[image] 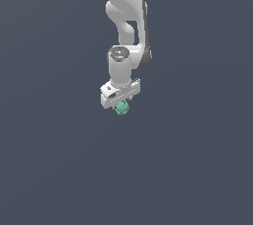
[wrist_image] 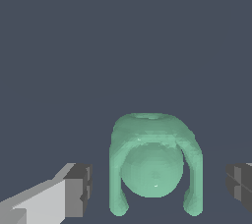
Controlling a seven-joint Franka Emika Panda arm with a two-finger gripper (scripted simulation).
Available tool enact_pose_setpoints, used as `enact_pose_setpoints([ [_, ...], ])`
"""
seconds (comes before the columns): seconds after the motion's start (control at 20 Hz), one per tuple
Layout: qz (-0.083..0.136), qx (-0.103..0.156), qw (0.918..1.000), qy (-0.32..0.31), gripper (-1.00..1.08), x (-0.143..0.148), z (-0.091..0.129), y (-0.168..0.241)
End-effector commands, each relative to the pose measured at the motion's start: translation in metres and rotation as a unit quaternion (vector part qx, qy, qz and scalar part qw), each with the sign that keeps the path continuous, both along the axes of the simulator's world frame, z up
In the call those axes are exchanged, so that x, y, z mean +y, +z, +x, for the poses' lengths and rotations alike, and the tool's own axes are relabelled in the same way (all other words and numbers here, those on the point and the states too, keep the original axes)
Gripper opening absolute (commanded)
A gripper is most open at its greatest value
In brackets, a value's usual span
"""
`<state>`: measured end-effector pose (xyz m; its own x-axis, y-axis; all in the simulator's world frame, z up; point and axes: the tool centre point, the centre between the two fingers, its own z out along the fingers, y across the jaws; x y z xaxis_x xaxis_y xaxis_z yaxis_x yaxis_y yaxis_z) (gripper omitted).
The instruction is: Pick up the object and move it to a goal position.
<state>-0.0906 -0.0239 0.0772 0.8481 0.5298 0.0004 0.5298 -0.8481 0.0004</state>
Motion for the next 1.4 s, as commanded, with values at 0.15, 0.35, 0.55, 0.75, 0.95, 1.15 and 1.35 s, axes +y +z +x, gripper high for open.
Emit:
enact_pose_setpoints([
  [0.15,0.0,0.0,1.0,0.001,1.0,0.0,-0.001,-0.025],
  [0.35,0.0,0.0,1.0,0.002,1.0,0.0,-0.001,-0.035],
  [0.55,0.0,0.0,1.0,0.002,-1.0,0.0,-0.001,-0.038],
  [0.75,0.0,0.0,1.0,0.002,-1.0,0.0,-0.001,-0.038],
  [0.95,0.0,0.0,1.0,0.002,-1.0,0.0,-0.001,-0.038],
  [1.15,0.0,0.0,1.0,0.001,-1.0,-0.001,-0.001,-0.036],
  [1.35,0.0,0.0,1.0,0.001,-1.0,-0.005,-0.003,-0.029],
])
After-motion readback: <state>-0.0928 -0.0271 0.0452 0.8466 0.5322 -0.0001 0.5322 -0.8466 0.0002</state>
